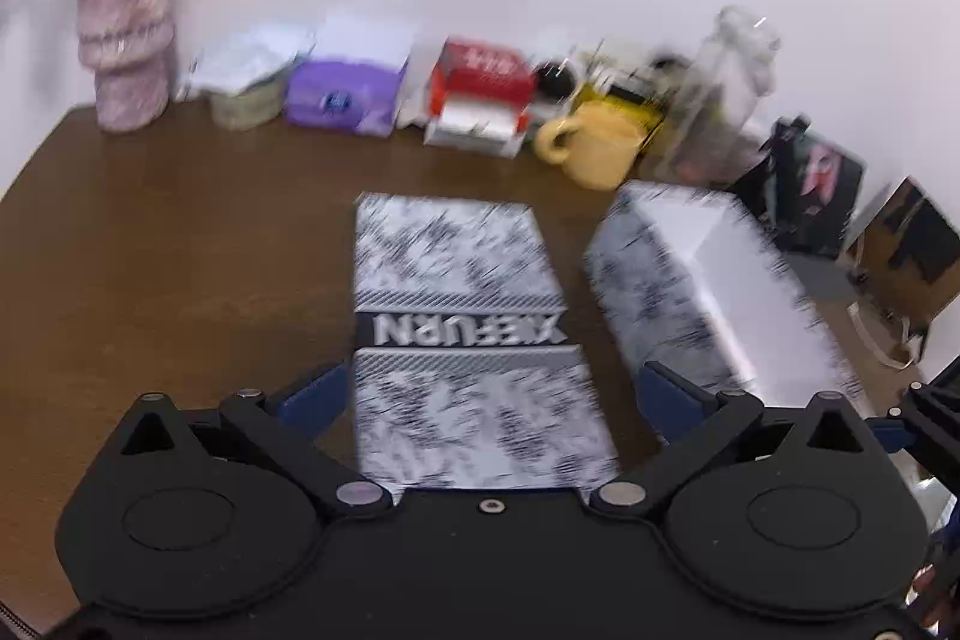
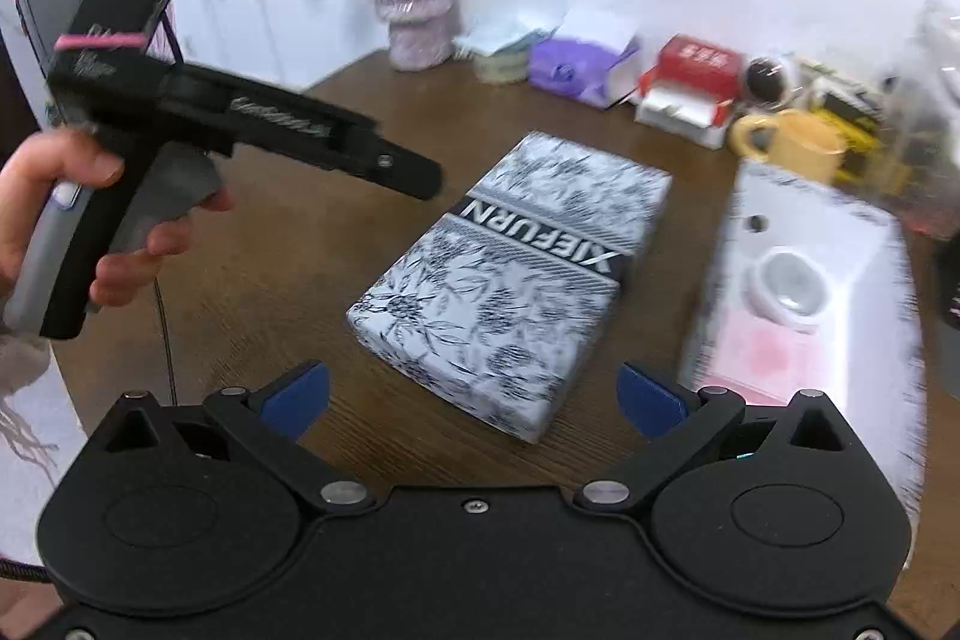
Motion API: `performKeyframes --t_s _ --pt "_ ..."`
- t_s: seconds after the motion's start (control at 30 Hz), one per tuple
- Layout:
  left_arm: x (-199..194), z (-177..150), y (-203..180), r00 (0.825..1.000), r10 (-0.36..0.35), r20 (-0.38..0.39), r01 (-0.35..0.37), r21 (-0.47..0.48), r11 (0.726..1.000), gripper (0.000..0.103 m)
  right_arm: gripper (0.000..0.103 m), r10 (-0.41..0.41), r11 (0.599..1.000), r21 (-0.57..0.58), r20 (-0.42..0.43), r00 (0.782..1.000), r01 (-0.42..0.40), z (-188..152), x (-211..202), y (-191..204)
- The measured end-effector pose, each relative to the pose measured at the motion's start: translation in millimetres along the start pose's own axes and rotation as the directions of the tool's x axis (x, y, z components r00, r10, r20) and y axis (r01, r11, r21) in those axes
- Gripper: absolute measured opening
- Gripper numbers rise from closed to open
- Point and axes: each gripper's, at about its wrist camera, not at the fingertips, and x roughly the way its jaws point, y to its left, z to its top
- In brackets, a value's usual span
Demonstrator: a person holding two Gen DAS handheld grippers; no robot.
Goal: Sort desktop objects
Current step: 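Grasp the XIEFURN-printed floral lid at both ends with both grippers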
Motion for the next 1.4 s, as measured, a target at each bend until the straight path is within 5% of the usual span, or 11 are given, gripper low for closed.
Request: performKeyframes --t_s 0.33,0.73,1.1,1.4 --pt "74 21 53 0.990 0.044 -0.131 -0.037 0.055 0.998 0.103 0.103 -0.049 0.998 0.042 -0.111 0.993 0.054 37 97 -6" --pt "125 11 63 0.973 -0.087 -0.212 0.085 -0.016 0.996 0.103 0.103 -0.113 0.970 0.193 -0.184 0.976 0.149 32 152 -41" --pt "142 5 57 0.964 -0.114 -0.242 0.110 -0.028 0.993 0.103 0.103 -0.018 0.932 0.358 -0.125 0.992 0.062 22 165 -62" --pt "139 -1 49 0.977 -0.072 -0.203 0.058 -0.074 0.996 0.103 0.103 -0.033 0.900 0.435 -0.008 0.999 0.033 4 164 -65"
